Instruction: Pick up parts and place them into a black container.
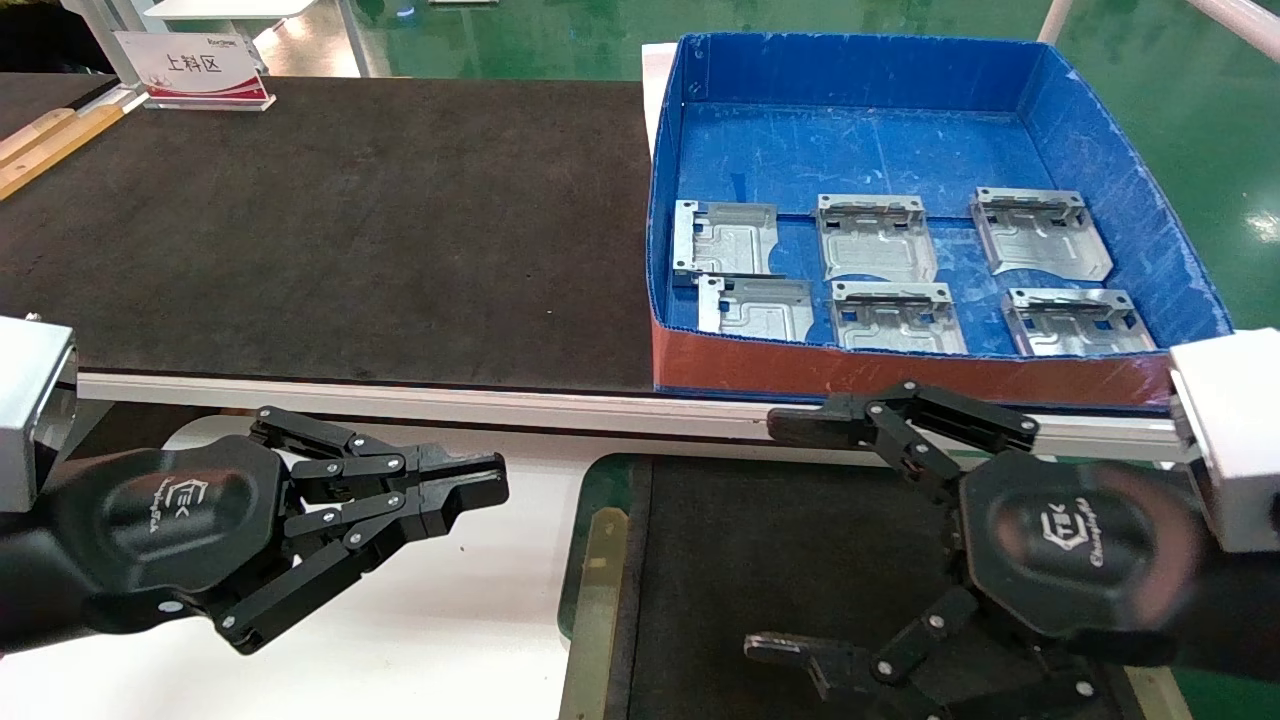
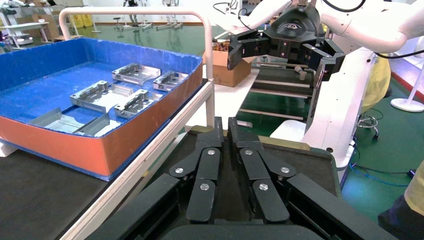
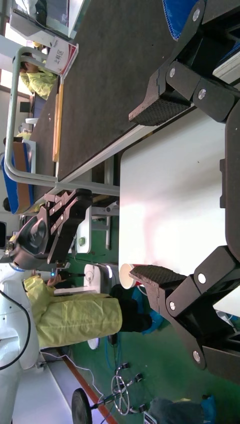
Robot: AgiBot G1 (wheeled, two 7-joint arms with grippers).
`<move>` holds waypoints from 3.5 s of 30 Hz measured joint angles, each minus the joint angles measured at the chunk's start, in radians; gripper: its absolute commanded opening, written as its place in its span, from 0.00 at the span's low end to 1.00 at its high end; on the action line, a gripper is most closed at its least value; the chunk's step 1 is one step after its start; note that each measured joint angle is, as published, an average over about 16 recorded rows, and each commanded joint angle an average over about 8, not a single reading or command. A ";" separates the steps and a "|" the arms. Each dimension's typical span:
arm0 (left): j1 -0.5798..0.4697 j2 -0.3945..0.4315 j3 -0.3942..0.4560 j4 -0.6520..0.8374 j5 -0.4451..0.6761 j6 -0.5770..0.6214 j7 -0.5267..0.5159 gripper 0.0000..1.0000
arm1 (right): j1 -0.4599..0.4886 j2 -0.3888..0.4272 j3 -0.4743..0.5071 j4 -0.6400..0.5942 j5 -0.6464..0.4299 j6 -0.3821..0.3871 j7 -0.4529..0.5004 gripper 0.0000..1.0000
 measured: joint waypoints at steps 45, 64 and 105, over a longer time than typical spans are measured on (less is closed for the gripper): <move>0.000 0.000 0.000 0.000 0.000 0.000 0.000 1.00 | 0.012 -0.017 0.009 -0.040 -0.018 0.047 -0.024 1.00; 0.000 0.000 0.000 0.000 0.000 0.000 0.000 1.00 | 0.290 -0.154 -0.029 -0.494 -0.241 0.268 -0.160 1.00; 0.000 0.000 0.000 0.000 0.000 0.000 0.000 1.00 | 0.732 -0.434 -0.186 -1.363 -0.567 0.756 -0.024 1.00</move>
